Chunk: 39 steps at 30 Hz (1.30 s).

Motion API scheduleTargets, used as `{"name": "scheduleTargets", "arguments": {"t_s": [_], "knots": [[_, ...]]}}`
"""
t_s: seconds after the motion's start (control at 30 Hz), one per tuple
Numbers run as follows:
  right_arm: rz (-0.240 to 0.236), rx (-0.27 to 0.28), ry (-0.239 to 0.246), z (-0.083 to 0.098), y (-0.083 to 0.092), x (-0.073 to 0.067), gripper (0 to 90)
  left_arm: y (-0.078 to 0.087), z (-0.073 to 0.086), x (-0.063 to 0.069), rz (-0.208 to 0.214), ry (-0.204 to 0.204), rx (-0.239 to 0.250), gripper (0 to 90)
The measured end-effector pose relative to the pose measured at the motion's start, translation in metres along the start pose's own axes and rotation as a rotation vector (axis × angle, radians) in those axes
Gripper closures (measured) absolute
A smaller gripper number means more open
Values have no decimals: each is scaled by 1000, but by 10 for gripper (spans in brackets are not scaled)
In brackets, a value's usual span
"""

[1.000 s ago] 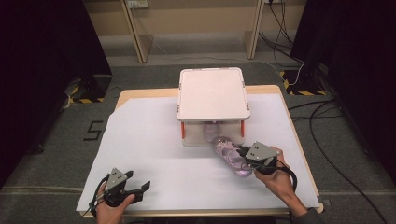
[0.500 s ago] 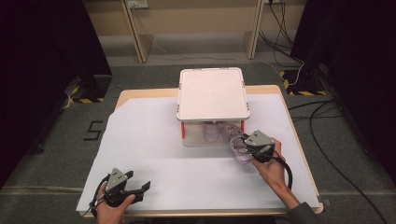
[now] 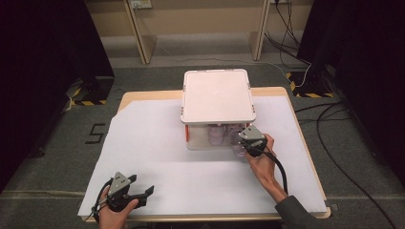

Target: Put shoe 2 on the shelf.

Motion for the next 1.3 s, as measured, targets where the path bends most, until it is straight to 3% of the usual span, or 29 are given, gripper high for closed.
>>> {"name": "scheduleTargets", "arguments": {"t_s": [0.07, 0.17, 0.3, 0.33, 0.43, 0.53, 0.63, 0.87, 1.1, 1.3], "knots": [[-8, 1, -6, -1, -3, -4, 783, 0, 0, 0, 1, 0, 0, 171], [-33, 8, -49, -2, 0, -3, 682, 0, 0, 0, 3, -2, 1, 171], [-67, 40, -57, -7, 13, -1, 610, 0, 0, 1, 4, -3, -4, 171], [-96, 59, -70, -9, 17, -4, 598, 0, 0, 1, 4, -2, -3, 171], [-148, 72, -43, -10, 31, -11, 561, 0, 0, 0, 3, 2, -1, 171], [-193, 79, -20, -3, 47, -18, 507, 0, 0, 0, 5, 2, 2, 171], [-238, 69, -39, 9, 58, -23, 469, 0, 0, 1, 4, -2, 1, 171], [-278, 14, -61, 34, 63, -29, 398, 0, 0, 1, 2, -2, -3, 171], [-294, -46, -39, 50, 50, -32, 440, 0, 0, 1, 3, -2, -4, 171], [-299, -81, -4, 57, 37, -33, 567, 0, 0, 1, 2, -3, -2, 171]]}}
Point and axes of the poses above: each handheld gripper's, and its own axes: y roughly backward along the jaws, z roughly out of its underside, x roughly to its right, the point moved 8 cm from there along -y, roughly forward along the jaws, and after that the axes turned 4 degrees about -z, right-handed, at the moved point
